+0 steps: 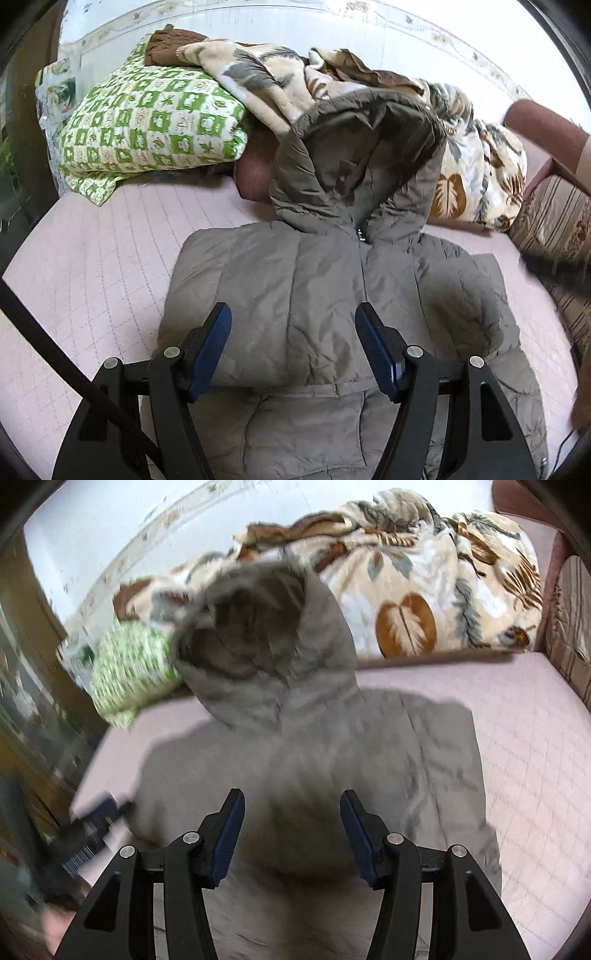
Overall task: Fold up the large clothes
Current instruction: 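Grasp the jacket hood with the right gripper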
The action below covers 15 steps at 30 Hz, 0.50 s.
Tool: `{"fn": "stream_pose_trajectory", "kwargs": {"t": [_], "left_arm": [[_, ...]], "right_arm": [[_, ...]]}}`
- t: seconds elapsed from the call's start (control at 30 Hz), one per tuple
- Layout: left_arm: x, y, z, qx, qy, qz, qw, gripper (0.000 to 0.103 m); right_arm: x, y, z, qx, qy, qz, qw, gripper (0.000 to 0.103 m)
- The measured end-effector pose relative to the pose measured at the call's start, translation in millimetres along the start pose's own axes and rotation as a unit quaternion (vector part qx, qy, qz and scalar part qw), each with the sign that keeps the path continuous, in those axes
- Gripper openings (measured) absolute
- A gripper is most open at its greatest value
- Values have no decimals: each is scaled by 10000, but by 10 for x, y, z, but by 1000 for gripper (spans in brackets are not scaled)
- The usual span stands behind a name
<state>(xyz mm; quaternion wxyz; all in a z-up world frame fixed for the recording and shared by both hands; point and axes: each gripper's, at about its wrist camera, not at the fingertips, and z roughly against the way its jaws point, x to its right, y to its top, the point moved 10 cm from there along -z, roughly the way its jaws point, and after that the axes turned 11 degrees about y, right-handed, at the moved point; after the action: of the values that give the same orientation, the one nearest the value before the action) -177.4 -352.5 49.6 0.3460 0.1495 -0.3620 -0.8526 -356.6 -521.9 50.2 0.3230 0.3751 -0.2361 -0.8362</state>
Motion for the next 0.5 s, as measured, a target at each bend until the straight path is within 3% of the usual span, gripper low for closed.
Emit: {"fn": "stream_pose_trajectory", "kwargs": {"t": [0.1,0.17,0.23,0.33,0.5], "left_arm": [[-98,32,6,-11,3,158,9999,69],[-143,40,-9,-33,-6,227,9997,69],[-183,34,-15,-37,3,289,9996,69],[-211,25,-31,-50,-27,320,9995,69],[-261,48,-76,68,168,189,9997,69]], "right_arm": [[-255,570,136,253,-115,58,9996,61],[-366,964,149,388,133,-324,9986,72],[-337,1313,56,452,414,-1008,9930,72],[-274,1677,-212,407,599,-1698,9828,72],[-82,2024,-613,679,586,-2474,9647,72]]}}
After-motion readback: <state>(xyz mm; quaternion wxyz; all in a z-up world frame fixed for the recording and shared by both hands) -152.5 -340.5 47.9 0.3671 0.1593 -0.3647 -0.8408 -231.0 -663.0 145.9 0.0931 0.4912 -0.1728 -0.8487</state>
